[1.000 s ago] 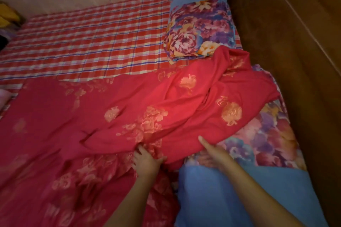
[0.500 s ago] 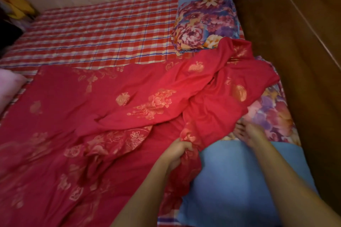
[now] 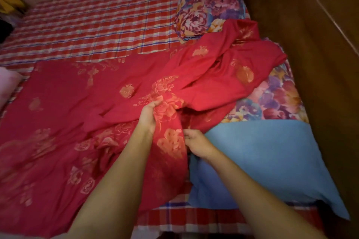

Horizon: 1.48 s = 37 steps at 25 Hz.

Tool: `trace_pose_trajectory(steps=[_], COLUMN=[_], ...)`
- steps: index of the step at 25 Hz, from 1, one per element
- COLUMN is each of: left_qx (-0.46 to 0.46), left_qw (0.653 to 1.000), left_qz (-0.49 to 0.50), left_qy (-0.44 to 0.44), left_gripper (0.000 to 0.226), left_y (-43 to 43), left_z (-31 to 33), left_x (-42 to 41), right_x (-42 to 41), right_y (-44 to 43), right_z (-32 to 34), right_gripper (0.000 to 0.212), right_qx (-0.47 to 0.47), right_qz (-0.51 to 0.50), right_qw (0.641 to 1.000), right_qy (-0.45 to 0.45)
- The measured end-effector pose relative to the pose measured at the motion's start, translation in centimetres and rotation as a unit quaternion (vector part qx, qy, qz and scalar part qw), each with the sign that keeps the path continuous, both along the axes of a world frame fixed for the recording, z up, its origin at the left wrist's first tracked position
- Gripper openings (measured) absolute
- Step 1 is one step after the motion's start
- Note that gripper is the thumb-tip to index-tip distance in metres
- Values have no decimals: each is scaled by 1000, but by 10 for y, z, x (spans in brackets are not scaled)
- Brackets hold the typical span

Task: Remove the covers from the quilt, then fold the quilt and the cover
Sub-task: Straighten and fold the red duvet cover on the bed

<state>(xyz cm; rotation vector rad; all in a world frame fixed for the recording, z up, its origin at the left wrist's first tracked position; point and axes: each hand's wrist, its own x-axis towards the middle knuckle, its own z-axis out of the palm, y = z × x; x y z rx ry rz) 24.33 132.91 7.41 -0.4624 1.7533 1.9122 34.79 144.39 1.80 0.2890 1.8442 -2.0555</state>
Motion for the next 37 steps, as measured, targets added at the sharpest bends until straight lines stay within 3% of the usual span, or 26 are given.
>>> trace_pose_trajectory(steps=[3,5,6,8,10,12,13,15,16,17,18,19,20,21,22,23,25,27,29,31,33,35,37], left_qx=[-123,-181,-196,-230,-275,-331,-358,-425,-456,-469,-455,-398,-295,-173,-48,54,147,195,212,195,134,-8,-197], left_qw=[988,982,980,973,960,933,907,831,797,787,804,858,927,974,989,982,968,961,960,964,977,993,979], left_qz=[89,53,25,-16,-47,-77,-115,-220,-274,-306,-314,-283,-220,-142,-80,-52,-40,-23,15,43,47,27,-44], left_qy=[-10,-14,-16,0,35,123,191,285,287,260,219,160,77,-21,-115,-175,-199,-193,-184,-175,-161,-114,-12], left_gripper=[25,20,22,22,27,60,83,109,109,97,72,46,32,29,31,36,44,46,50,53,43,25,22], left_y=[-23,-38,-42,-40,-24,-1,10,38,49,57,61,60,56,52,49,45,40,30,18,8,-1,-12,-13], left_z=[-16,-32,-40,-51,-53,-48,-48,-49,-50,-59,-59,-65,-63,-62,-56,-52,-40,-33,-30,-32,-39,-56,-68], left_x=[-18,-13,-7,8,26,48,58,77,82,79,77,71,66,63,64,62,58,52,46,41,39,33,40], right_x=[33,60,73,102,126,135,133,127,122,115,108,99,88,78,68,57,38,32,43,62,90,123,166], right_y=[16,44,60,93,123,144,145,128,115,104,98,95,97,100,97,89,62,45,45,51,64,84,110], right_z=[2,8,7,9,17,32,40,46,49,47,42,36,26,14,8,4,2,1,3,5,15,36,54], right_gripper=[23,14,24,34,27,14,17,20,14,17,22,21,18,12,10,20,35,21,20,19,21,15,10], right_qx=[-22,-91,-116,-156,-189,-151,-91,27,54,89,129,176,231,276,273,233,99,52,74,177,234,191,118], right_qz=[-51,-109,-122,-111,-91,21,146,390,455,495,508,477,382,222,41,-85,-130,-143,-133,-91,-141,-275,-445], right_qw=[996,985,981,977,976,988,985,919,886,861,848,858,894,935,961,969,985,988,988,979,960,939,884], right_qy=[69,96,98,93,61,2,-28,-56,-69,-73,-75,-65,-37,-1,8,-10,-47,-22,0,34,62,73,80])
